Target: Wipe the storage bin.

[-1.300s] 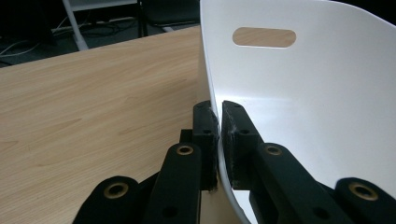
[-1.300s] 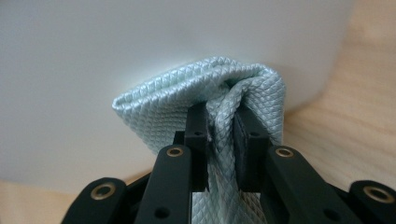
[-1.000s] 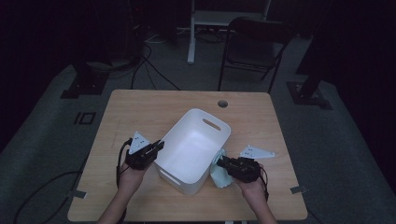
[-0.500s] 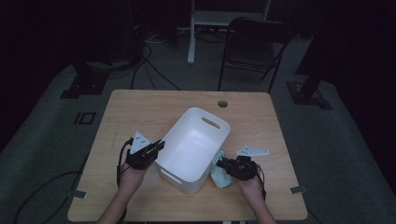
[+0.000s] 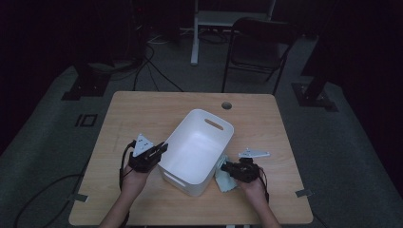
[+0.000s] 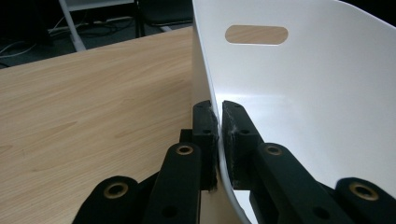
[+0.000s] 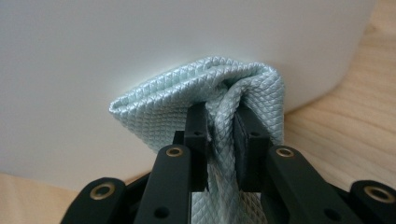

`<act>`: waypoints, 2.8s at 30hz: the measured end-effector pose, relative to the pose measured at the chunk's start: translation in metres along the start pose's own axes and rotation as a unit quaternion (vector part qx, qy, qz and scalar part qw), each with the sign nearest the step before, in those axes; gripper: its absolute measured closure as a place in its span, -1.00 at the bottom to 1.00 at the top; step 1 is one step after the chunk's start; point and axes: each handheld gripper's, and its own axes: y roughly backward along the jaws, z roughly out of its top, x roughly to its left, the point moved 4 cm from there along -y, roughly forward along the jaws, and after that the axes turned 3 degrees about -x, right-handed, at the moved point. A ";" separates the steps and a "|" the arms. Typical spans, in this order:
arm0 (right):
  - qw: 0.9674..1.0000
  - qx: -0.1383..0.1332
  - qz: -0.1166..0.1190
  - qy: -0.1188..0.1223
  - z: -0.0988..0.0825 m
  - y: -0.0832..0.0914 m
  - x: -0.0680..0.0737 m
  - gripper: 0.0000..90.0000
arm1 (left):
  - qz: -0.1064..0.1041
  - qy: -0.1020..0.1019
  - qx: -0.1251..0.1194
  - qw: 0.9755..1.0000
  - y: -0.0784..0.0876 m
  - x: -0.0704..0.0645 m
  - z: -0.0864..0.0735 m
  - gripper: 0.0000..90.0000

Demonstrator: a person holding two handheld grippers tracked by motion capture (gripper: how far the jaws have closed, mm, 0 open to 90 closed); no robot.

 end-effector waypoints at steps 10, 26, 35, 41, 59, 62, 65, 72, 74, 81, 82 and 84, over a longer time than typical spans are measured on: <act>1.000 0.024 -0.010 -0.007 -0.005 -0.008 -0.004 0.73 | 0.012 0.002 -0.001 1.000 0.000 -0.001 0.000 0.88; 0.997 -0.058 0.049 0.023 0.024 0.032 0.039 0.73 | -0.003 -0.001 -0.003 1.000 -0.001 0.000 0.000 0.87; 0.999 -0.038 0.027 0.022 0.016 0.022 0.029 0.73 | 0.002 0.002 -0.004 1.000 -0.001 -0.001 0.000 0.87; 1.000 -0.021 0.019 0.010 0.008 0.013 0.019 0.73 | 0.003 -0.001 -0.003 1.000 -0.002 -0.001 0.001 0.87; 1.000 0.017 0.009 0.005 -0.006 0.004 0.014 0.73 | 0.022 0.005 -0.004 1.000 -0.003 -0.002 0.001 0.89; 1.000 -0.007 0.020 0.021 -0.001 0.026 0.028 0.73 | 0.022 0.006 -0.003 1.000 -0.003 -0.002 0.001 0.89; 0.999 -0.026 0.029 0.023 0.001 0.040 0.036 0.73 | 0.022 0.006 -0.002 1.000 -0.003 -0.002 0.001 0.89; 0.996 -0.066 0.058 0.034 0.012 0.054 0.052 0.73 | 0.019 0.006 -0.002 1.000 -0.004 -0.002 0.002 0.89; 0.995 -0.064 0.055 0.044 0.013 0.051 0.055 0.73 | 0.016 0.004 -0.001 1.000 -0.004 -0.002 0.002 0.89; 0.996 -0.055 0.045 0.051 0.015 0.035 0.056 0.73 | 0.009 0.005 -0.001 1.000 -0.004 -0.003 0.002 0.88; 0.996 -0.053 0.044 0.049 0.014 0.034 0.055 0.73 | 0.009 0.006 -0.001 1.000 -0.005 -0.003 0.002 0.88; 0.997 -0.048 0.044 0.045 0.012 0.031 0.053 0.73 | 0.007 0.005 -0.001 1.000 -0.005 -0.003 0.002 0.88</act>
